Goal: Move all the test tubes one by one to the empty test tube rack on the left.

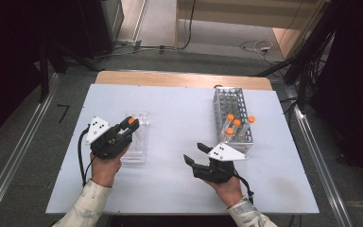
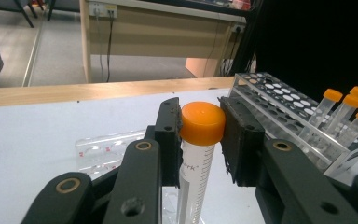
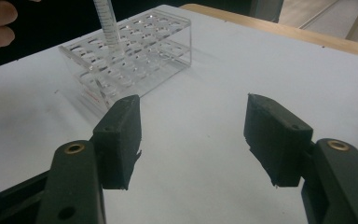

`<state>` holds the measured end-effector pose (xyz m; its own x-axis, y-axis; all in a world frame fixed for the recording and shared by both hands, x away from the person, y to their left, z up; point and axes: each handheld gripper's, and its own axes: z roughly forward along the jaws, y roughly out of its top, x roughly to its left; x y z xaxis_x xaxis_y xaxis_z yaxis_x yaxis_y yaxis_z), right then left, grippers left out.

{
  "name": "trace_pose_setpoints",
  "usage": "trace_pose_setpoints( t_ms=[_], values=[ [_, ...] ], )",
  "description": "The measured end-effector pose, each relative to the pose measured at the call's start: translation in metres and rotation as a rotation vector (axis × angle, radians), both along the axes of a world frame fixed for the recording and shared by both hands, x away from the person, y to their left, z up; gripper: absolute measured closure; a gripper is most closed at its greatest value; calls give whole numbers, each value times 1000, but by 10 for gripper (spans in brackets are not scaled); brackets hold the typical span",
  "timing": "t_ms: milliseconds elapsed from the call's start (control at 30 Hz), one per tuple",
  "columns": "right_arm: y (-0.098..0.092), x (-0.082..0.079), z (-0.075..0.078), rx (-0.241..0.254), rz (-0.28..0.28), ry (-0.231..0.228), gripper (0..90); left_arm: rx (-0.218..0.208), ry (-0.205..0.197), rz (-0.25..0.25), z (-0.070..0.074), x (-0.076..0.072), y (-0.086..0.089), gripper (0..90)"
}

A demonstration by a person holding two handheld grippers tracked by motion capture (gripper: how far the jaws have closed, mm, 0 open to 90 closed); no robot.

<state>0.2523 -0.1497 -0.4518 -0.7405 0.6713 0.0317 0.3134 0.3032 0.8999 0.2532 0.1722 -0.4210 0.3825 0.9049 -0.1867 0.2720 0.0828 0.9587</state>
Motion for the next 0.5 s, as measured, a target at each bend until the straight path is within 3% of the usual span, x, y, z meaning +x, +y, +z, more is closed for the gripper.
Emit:
trace_pose_setpoints(
  t_ms=[367,500],
  values=[
    [-1,0,-1,-5,1,-1,350,79,35,-11,-17,1,-9,689],
    [-1,-1,-1,-8,1,1,350,87,42,-12,-20,1,-11,688]
  ],
)
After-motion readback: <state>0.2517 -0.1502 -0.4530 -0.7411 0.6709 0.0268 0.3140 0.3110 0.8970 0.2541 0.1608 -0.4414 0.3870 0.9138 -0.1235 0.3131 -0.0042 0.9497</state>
